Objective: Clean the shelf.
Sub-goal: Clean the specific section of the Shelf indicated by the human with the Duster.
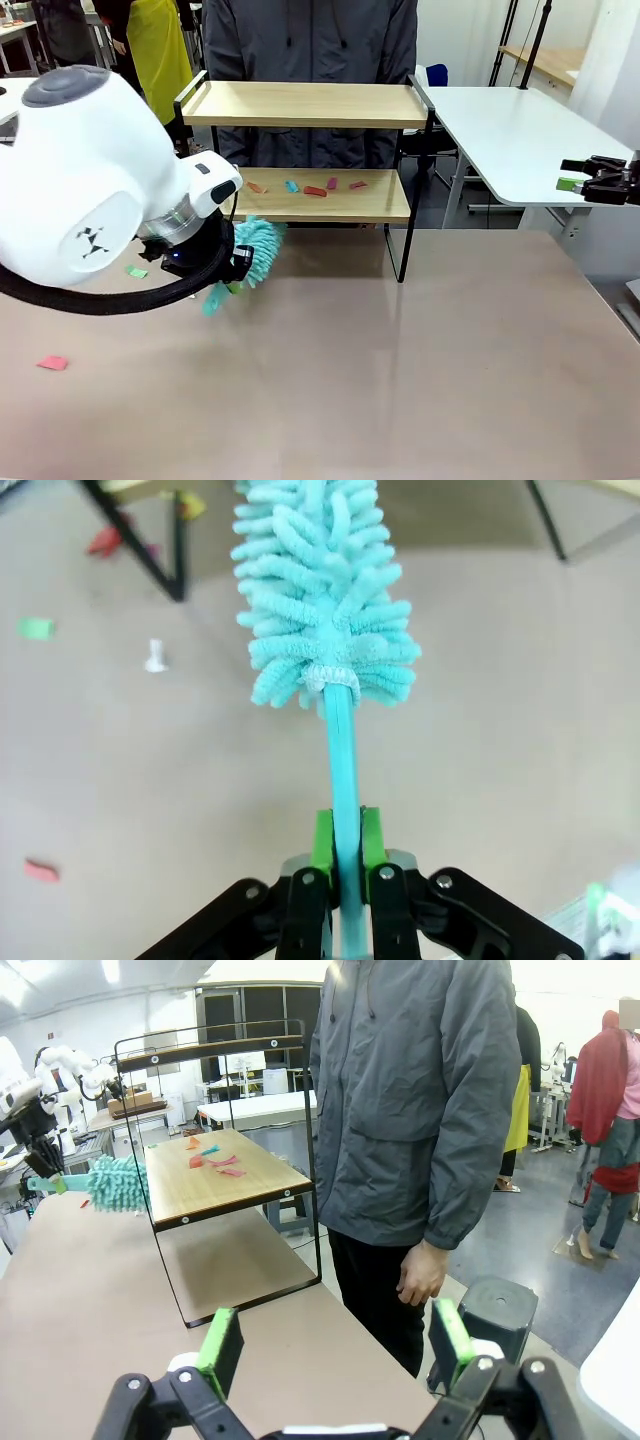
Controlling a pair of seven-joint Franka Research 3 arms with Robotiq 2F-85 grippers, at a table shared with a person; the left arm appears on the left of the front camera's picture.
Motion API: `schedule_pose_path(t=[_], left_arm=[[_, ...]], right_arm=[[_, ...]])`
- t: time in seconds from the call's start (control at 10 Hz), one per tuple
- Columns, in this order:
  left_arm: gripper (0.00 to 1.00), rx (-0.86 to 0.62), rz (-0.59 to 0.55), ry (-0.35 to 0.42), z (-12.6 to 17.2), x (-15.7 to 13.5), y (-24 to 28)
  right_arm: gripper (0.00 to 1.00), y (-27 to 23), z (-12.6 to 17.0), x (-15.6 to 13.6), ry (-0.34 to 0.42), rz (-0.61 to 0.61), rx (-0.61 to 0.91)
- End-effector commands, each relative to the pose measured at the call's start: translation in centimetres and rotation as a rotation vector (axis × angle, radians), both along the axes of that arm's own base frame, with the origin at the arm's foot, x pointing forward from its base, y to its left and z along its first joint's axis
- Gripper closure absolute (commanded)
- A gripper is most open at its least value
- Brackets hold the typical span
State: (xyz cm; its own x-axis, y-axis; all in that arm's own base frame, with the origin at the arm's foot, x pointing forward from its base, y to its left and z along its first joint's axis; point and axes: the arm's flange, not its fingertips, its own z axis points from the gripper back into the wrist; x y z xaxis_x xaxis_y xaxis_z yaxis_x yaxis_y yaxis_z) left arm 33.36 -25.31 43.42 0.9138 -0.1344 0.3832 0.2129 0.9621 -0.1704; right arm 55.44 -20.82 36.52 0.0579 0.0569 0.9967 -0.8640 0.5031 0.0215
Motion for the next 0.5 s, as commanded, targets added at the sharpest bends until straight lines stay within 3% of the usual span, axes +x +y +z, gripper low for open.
schedule_pose_path(t=[0.0, 0.4], left_arm=[[0.87, 0.023, -0.209, 0.095, 1.3, -1.2, 3.0], [0.87, 0.023, -0.510, 0.167, 5.0, -4.7, 6.7]], right_arm=[[0.00, 0.2, 0.6, 0.1, 0.012, -0.011, 0.002], [0.00, 0.2, 0.6, 0.1, 0.012, -0.011, 0.002]])
